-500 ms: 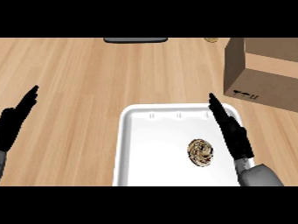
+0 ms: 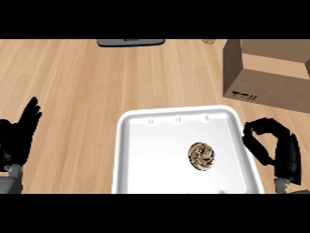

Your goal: Pick the cupcake from the tray and place it in the cardboard box

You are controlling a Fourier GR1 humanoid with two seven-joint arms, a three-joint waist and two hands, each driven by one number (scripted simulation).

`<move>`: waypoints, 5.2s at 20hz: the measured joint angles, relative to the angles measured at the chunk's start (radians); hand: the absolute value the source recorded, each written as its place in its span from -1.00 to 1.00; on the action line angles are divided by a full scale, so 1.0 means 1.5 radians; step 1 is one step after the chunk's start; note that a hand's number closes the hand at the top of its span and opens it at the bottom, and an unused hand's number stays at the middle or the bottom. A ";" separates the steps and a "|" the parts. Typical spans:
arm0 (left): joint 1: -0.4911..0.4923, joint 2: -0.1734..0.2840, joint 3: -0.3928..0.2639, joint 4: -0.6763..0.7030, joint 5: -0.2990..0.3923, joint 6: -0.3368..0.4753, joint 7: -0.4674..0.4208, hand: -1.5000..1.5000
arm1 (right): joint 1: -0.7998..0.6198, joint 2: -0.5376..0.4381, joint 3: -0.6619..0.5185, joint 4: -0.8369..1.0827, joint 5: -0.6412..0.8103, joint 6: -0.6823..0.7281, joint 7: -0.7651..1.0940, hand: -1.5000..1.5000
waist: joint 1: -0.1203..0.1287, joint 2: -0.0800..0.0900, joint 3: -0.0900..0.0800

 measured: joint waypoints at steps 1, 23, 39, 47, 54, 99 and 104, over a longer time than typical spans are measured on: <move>0.005 -0.011 0.002 -0.002 0.004 0.007 -0.004 0.00 | 0.021 0.006 -0.004 -0.012 0.023 -0.041 0.008 -1.00 | -0.002 0.000 0.001; -0.008 -0.098 -0.030 -0.019 -0.016 0.058 -0.022 0.00 | 0.374 0.069 0.132 -0.485 0.593 0.148 0.541 -1.00 | 0.043 0.020 0.004; -0.011 -0.109 -0.031 -0.010 -0.019 0.042 -0.028 0.00 | 0.161 0.229 0.241 -0.483 0.708 0.477 0.781 -1.00 | 0.059 0.019 0.008; -0.024 -0.110 -0.020 0.010 -0.023 0.041 -0.036 0.00 | 0.077 0.235 0.197 -0.400 0.666 0.496 0.799 -1.00 | 0.056 0.020 0.009; -0.023 -0.115 -0.020 0.004 -0.027 0.046 -0.028 0.00 | 0.054 0.236 0.173 -0.362 0.643 0.496 0.803 -1.00 | 0.053 0.017 0.009; -0.005 -0.136 -0.002 -0.001 -0.052 0.031 -0.039 0.00 | -0.067 0.236 0.106 -0.074 0.548 0.429 0.778 1.00 | 0.048 0.014 0.010; -0.007 -0.135 0.004 -0.012 -0.056 0.029 -0.021 0.00 | -0.087 0.237 0.116 -0.061 0.600 0.419 0.760 1.00 | 0.048 0.014 0.010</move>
